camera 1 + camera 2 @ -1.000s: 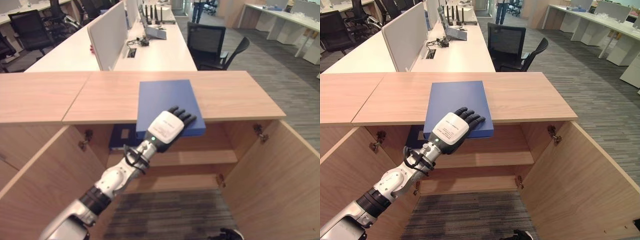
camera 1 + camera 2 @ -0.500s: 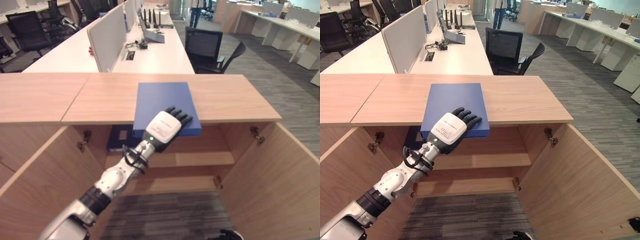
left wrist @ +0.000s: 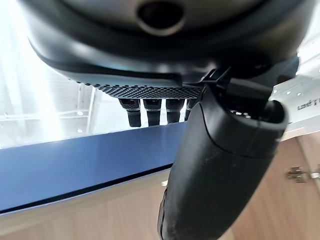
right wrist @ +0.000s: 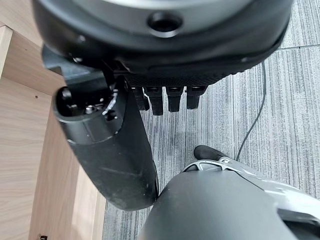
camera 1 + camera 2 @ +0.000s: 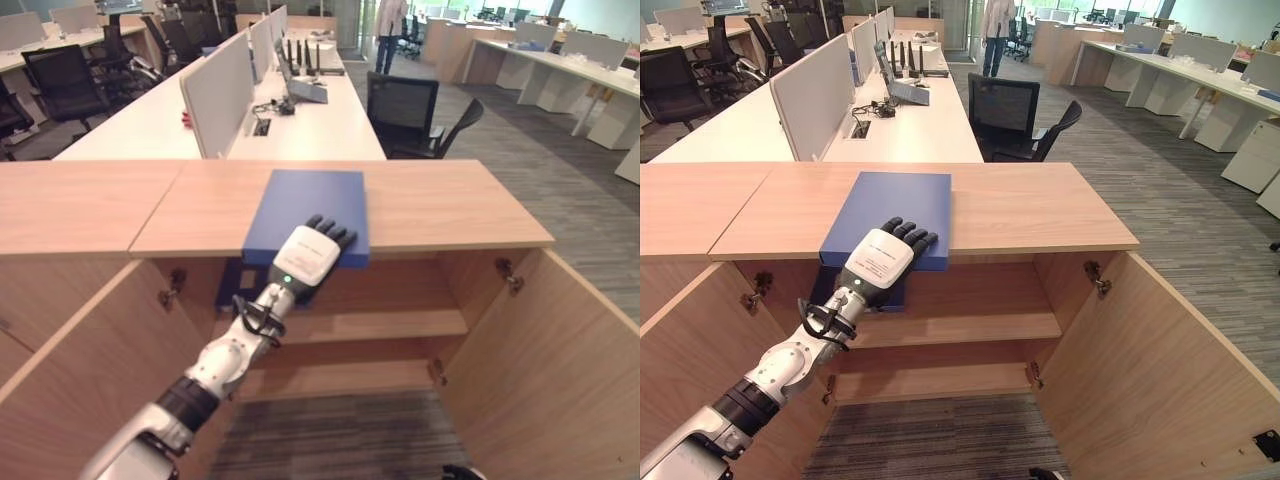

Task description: Put the empty folder in the office cabinet

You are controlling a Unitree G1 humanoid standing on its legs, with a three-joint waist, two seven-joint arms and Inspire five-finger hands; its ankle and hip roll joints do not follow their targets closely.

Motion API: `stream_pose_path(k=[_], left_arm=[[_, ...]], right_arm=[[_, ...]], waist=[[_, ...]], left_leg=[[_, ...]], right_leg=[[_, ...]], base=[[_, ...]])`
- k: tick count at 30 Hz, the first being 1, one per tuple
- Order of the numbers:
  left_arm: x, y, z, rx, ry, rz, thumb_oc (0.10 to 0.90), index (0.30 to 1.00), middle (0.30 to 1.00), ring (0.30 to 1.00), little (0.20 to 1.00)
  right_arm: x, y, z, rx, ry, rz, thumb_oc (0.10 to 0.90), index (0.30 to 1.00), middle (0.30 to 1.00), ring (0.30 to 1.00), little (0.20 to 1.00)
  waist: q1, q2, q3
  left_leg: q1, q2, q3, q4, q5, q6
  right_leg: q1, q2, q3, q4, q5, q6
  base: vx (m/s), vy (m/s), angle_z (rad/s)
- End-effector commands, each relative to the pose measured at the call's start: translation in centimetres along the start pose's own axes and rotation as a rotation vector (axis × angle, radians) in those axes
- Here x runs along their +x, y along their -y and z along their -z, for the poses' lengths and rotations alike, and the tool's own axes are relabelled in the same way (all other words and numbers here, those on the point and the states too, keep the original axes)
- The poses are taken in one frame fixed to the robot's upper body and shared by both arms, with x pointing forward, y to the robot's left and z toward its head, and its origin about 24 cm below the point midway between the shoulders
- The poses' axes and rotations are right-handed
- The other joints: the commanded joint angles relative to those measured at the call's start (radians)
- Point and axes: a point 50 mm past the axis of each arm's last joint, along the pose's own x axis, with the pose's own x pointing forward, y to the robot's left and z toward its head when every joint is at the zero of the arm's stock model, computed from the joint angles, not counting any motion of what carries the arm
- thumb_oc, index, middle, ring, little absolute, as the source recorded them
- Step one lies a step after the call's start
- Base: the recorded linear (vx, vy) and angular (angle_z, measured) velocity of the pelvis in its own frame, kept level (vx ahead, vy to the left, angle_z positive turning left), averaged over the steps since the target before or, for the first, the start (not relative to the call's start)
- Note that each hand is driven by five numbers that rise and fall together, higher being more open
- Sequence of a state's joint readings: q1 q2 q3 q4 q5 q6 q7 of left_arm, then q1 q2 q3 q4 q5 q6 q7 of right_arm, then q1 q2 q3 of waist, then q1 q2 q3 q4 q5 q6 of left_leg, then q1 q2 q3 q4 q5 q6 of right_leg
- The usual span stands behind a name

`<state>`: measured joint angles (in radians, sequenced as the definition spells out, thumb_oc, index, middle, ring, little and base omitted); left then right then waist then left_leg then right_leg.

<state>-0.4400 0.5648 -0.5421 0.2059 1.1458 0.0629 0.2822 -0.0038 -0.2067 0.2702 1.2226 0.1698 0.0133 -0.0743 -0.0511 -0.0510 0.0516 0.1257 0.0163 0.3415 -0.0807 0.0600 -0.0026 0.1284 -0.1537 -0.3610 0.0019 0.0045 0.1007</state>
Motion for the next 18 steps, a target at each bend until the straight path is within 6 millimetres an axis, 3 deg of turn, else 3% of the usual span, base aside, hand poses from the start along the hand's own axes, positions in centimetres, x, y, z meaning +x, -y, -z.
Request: stream_pose_path(k=[1, 18], left_arm=[[1.9, -2.4, 4.2, 0.06, -0.197, -0.124, 0.4, 0.3, 0.3, 0.3, 0.3], [0.8, -2.1, 7.3, 0.082, -0.344, -0.109, 0.4, 0.3, 0.3, 0.3, 0.3]], right_arm=[[0.0, 0.7, 0.7, -0.07, -0.035, 0.017, 0.8, 0.9, 0.9, 0.9, 0.9], [-0.1, 0.6, 1.2, -0.08, -0.044, 0.004, 0.8, 0.9, 0.9, 0.9, 0.9]], waist=[[0.014, -0.034, 0.003], [0.009, -0.035, -0.004]], left_leg=[[0.128, -0.051, -0.07, -0.007, -0.194, 0.014], [0.132, -0.05, -0.06, -0.007, -0.194, 0.012]], right_leg=[[-0.12, 0.005, -0.028, -0.078, 0.193, 0.044], [-0.116, 0.009, -0.022, -0.079, 0.192, 0.043]], base=[[0.0, 0.0, 0.0], [0.0, 0.0, -0.01]])
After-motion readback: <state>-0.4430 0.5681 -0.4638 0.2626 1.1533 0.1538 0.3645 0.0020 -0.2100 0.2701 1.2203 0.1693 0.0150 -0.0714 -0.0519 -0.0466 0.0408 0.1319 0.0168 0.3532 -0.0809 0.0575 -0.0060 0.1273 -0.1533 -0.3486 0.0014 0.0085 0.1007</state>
